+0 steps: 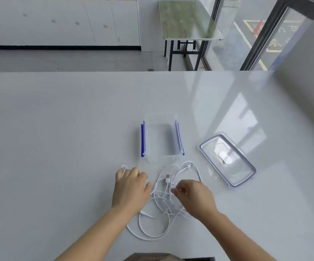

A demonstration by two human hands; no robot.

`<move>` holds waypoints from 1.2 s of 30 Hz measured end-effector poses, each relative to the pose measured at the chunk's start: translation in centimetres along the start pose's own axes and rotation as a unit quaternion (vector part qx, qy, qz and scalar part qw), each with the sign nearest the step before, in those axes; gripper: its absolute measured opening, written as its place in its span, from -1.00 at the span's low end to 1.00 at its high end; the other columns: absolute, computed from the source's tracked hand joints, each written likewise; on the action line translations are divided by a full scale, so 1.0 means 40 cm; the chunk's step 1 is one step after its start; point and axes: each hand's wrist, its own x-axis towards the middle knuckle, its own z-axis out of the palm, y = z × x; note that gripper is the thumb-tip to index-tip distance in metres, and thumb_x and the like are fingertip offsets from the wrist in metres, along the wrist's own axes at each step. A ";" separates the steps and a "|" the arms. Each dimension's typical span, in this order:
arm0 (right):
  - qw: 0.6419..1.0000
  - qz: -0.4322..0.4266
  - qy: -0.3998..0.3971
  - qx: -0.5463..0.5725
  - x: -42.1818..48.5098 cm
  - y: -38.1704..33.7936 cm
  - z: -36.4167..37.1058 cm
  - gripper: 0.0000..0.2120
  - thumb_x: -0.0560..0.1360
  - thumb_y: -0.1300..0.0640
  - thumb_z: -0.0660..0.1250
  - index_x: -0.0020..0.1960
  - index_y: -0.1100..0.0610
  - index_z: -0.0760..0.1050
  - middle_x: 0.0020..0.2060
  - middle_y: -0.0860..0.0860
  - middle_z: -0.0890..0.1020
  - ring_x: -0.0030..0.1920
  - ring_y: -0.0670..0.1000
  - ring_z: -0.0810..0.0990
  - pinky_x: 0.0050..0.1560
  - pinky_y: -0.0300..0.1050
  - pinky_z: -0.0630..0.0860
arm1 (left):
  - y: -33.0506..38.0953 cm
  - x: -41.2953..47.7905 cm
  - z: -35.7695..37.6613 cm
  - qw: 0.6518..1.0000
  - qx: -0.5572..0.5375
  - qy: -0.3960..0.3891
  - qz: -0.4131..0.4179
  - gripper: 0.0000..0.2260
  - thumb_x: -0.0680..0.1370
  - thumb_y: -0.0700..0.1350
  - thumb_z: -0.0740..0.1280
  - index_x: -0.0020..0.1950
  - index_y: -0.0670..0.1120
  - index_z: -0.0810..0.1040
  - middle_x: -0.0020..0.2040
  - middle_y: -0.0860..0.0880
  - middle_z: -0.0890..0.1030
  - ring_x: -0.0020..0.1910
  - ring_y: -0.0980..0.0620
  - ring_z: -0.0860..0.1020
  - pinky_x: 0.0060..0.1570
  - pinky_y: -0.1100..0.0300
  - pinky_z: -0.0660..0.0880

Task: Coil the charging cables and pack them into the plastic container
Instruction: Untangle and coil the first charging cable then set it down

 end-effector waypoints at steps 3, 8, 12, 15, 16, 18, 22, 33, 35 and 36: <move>0.998 -0.003 -0.055 -0.027 -0.016 -0.024 0.034 -0.61 0.44 -0.35 0.28 -0.09 -0.03 0.59 -0.20 -0.12 0.60 -0.15 -0.05 0.54 -0.24 -0.14 0.41 | 0.000 -0.004 0.010 0.999 0.017 0.022 0.030 -0.68 0.46 0.05 0.16 -0.09 -0.03 0.68 -0.12 -0.03 0.60 -0.11 -0.09 0.60 0.30 -0.21 0.36; 0.992 -0.017 -0.098 -0.084 -0.021 -0.042 0.053 -0.70 0.43 -0.21 0.33 -0.12 0.03 0.54 -0.16 -0.05 0.60 -0.07 0.04 0.57 -0.24 -0.12 0.34 | -0.020 -0.003 0.019 0.996 -0.007 0.073 0.044 -0.80 0.40 -0.04 0.33 -0.09 -0.08 0.67 -0.07 -0.09 0.61 -0.01 -0.10 0.45 0.20 -0.19 0.52; 0.997 0.005 -0.068 -0.032 -0.018 -0.046 0.046 -0.79 0.48 -0.11 0.32 -0.17 0.03 0.53 -0.20 -0.07 0.63 -0.09 0.03 0.60 -0.27 -0.14 0.39 | -0.044 -0.016 0.019 0.995 -0.022 0.088 0.047 -0.82 0.41 -0.07 0.35 -0.07 -0.09 0.67 -0.04 -0.10 0.60 0.03 -0.10 0.45 0.21 -0.12 0.52; 0.998 0.025 0.009 0.053 -0.026 -0.047 0.009 -0.79 0.48 -0.12 0.37 -0.19 0.02 0.56 -0.26 -0.12 0.66 -0.19 -0.05 0.60 -0.22 -0.09 0.52 | -0.046 -0.031 -0.006 0.993 -0.059 0.093 0.037 -0.87 0.45 -0.10 0.37 -0.08 -0.08 0.67 -0.07 -0.06 0.60 0.01 -0.13 0.53 0.12 -0.05 0.56; 0.995 0.023 0.043 0.092 -0.031 -0.049 -0.007 -0.80 0.48 -0.10 0.40 -0.22 0.00 0.56 -0.31 -0.15 0.65 -0.24 -0.08 0.60 -0.21 -0.10 0.54 | -0.041 -0.036 -0.018 0.992 -0.086 0.092 0.031 -0.91 0.47 -0.11 0.36 -0.12 -0.06 0.66 -0.11 -0.03 0.60 -0.02 -0.12 0.55 0.07 -0.01 0.57; 0.979 0.002 0.109 0.173 -0.043 -0.063 -0.047 -0.80 0.47 -0.03 0.46 -0.28 -0.01 0.55 -0.39 -0.15 0.64 -0.32 -0.09 0.59 -0.24 -0.09 0.54 | -0.017 -0.049 -0.050 0.985 -0.159 0.069 0.012 -0.89 0.49 -0.08 0.32 -0.21 -0.01 0.62 -0.22 0.05 0.56 -0.13 -0.04 0.54 -0.07 0.09 0.55; 0.931 -0.052 0.152 0.327 -0.058 -0.112 -0.140 -0.84 0.48 0.12 0.50 -0.26 0.03 0.60 -0.38 -0.03 0.66 -0.31 0.05 0.61 -0.22 -0.04 0.52 | 0.046 -0.067 -0.110 0.937 -0.344 0.048 -0.048 -0.86 0.48 0.06 0.29 -0.10 0.05 0.59 -0.21 0.12 0.55 -0.15 0.09 0.54 -0.14 0.20 0.50; 0.921 -0.323 0.137 0.171 -0.059 -0.133 -0.266 -0.92 0.44 0.07 0.49 -0.21 0.04 0.66 -0.36 -0.24 0.56 -0.29 -0.18 0.43 -0.27 -0.37 0.35 | 0.074 0.039 -0.347 0.362 -0.871 -0.069 -0.325 -0.70 0.65 0.02 0.23 -0.01 -0.20 0.56 -0.22 -0.16 0.66 -0.29 -0.12 0.71 -0.17 -0.02 0.67; 0.919 -0.324 0.126 0.184 -0.075 -0.101 -0.282 -0.92 0.43 0.09 0.50 -0.24 0.04 0.65 -0.37 -0.25 0.56 -0.28 -0.16 0.45 -0.25 -0.41 0.34 | 0.046 0.056 -0.367 0.357 -0.874 -0.041 -0.327 -0.73 0.67 -0.04 0.19 -0.05 -0.19 0.56 -0.32 -0.10 0.60 -0.39 -0.07 0.68 -0.28 0.04 0.68; 0.924 -0.317 0.108 0.185 -0.082 -0.082 -0.285 -0.91 0.42 0.08 0.51 -0.25 0.00 0.64 -0.38 -0.24 0.57 -0.26 -0.13 0.48 -0.25 -0.40 0.35 | 0.030 0.066 -0.379 0.358 -0.875 -0.027 -0.323 -0.73 0.67 -0.05 0.18 -0.05 -0.18 0.56 -0.35 -0.08 0.58 -0.42 -0.04 0.67 -0.28 0.06 0.68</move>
